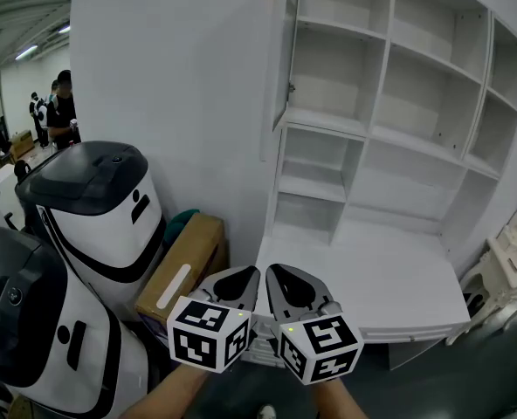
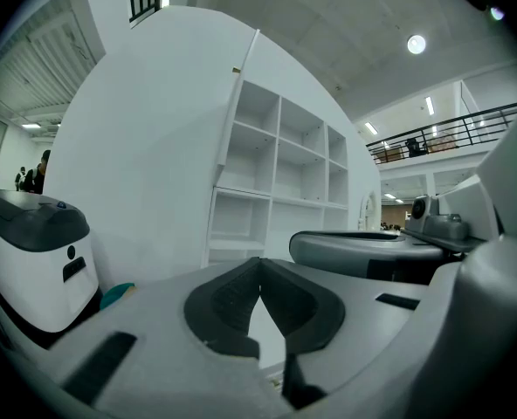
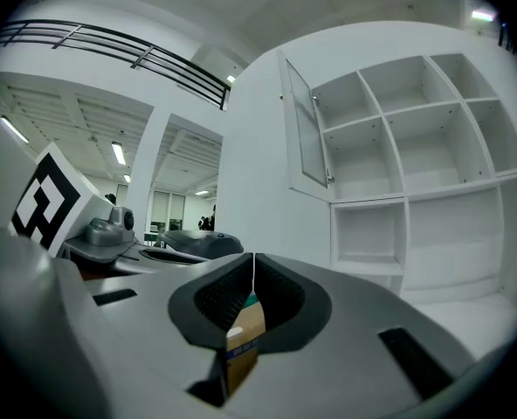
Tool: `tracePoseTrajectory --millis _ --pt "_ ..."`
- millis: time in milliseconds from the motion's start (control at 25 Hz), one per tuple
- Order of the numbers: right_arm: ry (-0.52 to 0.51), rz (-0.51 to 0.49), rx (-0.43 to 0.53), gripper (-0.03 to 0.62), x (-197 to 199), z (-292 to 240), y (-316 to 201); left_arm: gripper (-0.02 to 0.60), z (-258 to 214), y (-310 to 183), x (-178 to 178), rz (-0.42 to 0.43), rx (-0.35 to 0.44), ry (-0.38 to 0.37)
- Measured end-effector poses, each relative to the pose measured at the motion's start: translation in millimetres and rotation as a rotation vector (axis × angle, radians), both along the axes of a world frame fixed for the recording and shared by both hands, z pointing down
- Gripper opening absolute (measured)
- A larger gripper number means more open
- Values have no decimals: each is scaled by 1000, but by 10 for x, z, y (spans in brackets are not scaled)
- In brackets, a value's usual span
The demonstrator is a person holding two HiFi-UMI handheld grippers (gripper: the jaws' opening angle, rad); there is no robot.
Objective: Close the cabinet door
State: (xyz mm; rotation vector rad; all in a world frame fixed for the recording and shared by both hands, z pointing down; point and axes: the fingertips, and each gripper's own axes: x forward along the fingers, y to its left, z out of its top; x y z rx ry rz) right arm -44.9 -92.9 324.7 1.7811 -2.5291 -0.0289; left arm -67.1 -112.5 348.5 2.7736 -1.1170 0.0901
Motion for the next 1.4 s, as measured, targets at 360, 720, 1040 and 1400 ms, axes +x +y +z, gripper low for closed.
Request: tracePoseTrajectory --millis 360,720,1040,1400 --pt "7 -75 67 20 203 -391 -617 11 -152 -509 239 -49 -5 12" --pt "51 -143 153 21 275 -856 -1080 11 -323 -881 359 -112 6 24" --pt "69 -166 204 21 251 -1130 -1296 11 -405 -1022 337 -152 9 24" --pt "98 -158 225 100 136 -1285 -1492 11 -477 -1255 332 -117 16 33"
